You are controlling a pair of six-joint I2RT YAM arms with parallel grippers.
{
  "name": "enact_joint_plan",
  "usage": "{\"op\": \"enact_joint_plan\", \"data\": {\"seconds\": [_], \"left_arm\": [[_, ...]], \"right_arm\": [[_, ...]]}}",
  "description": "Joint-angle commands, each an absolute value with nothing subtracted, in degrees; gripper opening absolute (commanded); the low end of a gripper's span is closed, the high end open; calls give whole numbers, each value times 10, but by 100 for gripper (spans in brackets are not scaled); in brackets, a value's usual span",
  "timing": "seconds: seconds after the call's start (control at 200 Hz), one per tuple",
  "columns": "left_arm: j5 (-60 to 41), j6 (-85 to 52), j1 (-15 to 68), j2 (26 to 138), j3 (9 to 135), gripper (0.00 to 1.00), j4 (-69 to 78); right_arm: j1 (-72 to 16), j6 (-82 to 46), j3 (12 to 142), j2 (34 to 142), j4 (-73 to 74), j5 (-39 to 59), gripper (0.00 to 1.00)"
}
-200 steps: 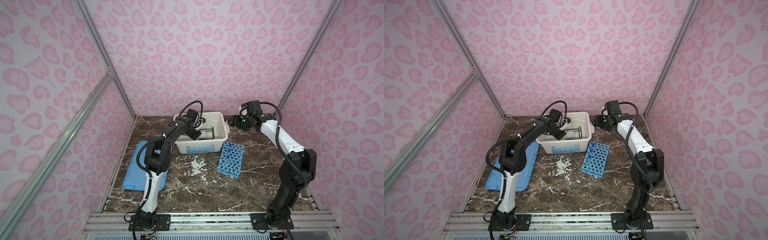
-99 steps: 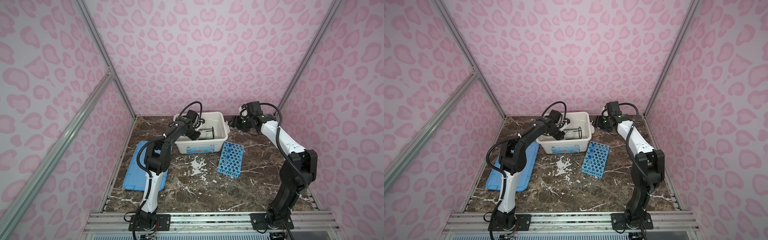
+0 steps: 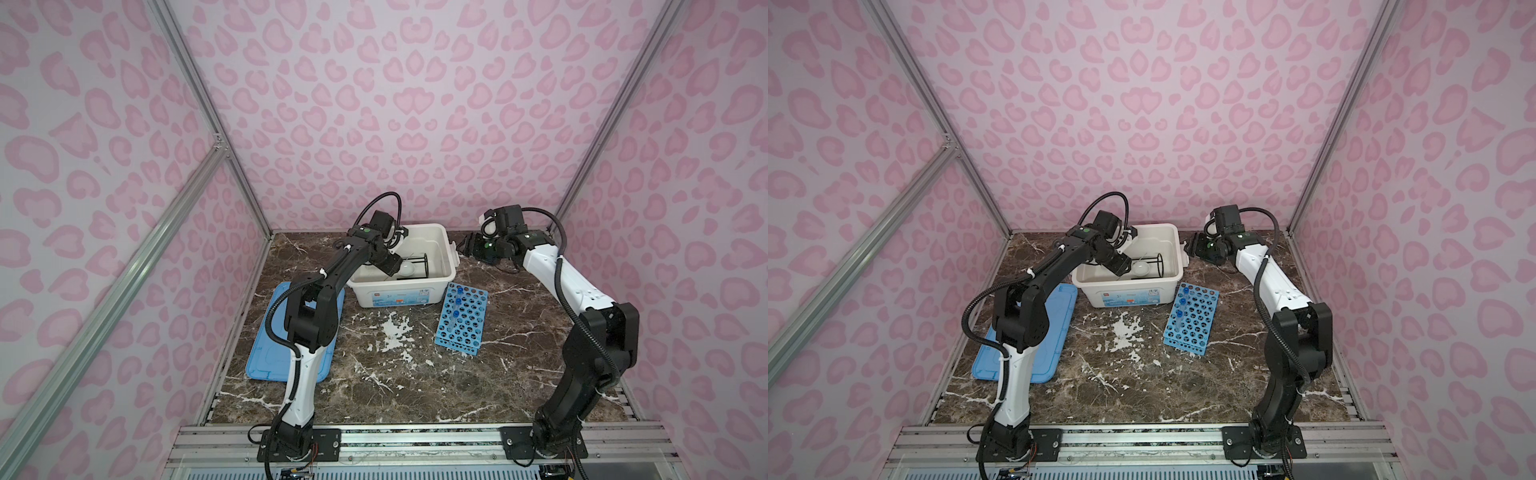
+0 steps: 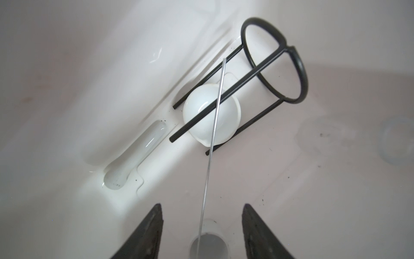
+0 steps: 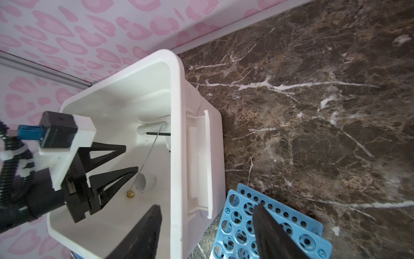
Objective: Organize the chemistry lab equipment
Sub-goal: 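Lower the metal rod into the bin and open the left gripper, then withdraw the left gripper from the bin toward the blue lid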
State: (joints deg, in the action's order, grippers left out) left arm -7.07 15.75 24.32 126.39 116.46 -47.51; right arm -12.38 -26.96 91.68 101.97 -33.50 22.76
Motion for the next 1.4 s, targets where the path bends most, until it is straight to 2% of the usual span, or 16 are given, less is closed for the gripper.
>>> {"op": "enact_joint_plan", "data": {"seconds": [0.0, 0.215, 0.355, 0.52, 0.765, 0.915, 1.075, 1.395], "left_arm": [[-77, 140, 244, 1241, 1172, 65, -478], [-75, 110, 244, 1196, 1168, 76, -464], [-70, 87, 244, 1156, 1155, 79, -455], [-47, 58, 243, 1083, 1101, 83, -434], [39, -4, 214, 942, 965, 89, -413], [98, -60, 154, 858, 869, 91, -421], [127, -126, 45, 794, 782, 90, -440], [134, -141, -113, 752, 654, 88, -441]], "right_arm": [[-125, -273, 908, 1014, -318, 232, 67], [-125, -270, 892, 997, -309, 233, 67], [-124, -267, 879, 985, -304, 235, 67], [-123, -261, 869, 974, -301, 240, 67], [-124, -254, 856, 962, -285, 252, 67], [-124, -248, 838, 959, -279, 258, 67], [-121, -245, 840, 961, -275, 267, 67], [-107, -244, 826, 961, -265, 283, 67]]}}
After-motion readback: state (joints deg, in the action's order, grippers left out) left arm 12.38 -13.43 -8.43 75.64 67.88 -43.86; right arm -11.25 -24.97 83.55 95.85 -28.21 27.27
